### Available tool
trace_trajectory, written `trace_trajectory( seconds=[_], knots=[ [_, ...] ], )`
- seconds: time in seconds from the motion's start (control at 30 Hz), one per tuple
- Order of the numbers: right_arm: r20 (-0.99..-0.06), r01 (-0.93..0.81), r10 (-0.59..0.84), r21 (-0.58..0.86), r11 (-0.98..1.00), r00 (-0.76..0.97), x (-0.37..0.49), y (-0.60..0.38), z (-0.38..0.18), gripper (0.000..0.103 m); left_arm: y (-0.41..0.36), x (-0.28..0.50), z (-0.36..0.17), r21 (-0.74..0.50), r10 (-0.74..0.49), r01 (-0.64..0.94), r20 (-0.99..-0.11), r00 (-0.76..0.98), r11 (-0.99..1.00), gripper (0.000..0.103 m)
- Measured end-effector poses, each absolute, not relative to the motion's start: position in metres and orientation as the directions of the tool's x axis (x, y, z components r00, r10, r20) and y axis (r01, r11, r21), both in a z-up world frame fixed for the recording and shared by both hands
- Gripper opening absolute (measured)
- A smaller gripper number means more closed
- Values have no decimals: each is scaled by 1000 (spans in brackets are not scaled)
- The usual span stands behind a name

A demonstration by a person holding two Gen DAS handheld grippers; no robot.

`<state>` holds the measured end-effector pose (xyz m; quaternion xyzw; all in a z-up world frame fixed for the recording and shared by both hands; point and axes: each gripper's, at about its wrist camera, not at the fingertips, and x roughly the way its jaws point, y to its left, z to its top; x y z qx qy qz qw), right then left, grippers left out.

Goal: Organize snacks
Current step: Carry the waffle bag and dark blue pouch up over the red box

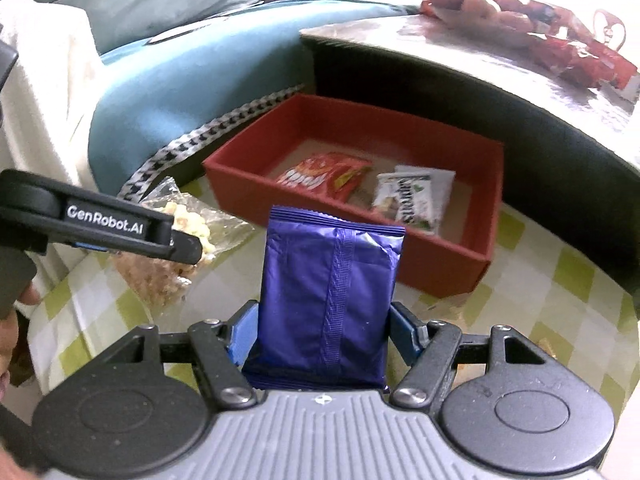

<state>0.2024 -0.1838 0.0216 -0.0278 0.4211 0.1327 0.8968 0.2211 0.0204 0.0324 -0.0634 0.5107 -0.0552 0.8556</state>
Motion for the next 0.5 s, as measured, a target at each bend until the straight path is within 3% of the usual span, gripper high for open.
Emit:
trace_trajectory(
  seconds=[0.5],
  knots=[
    [-732, -189, 172, 59, 980, 660, 221, -205, 35, 70, -1, 239, 51, -148, -160, 64, -843, 514, 987, 86]
  ],
)
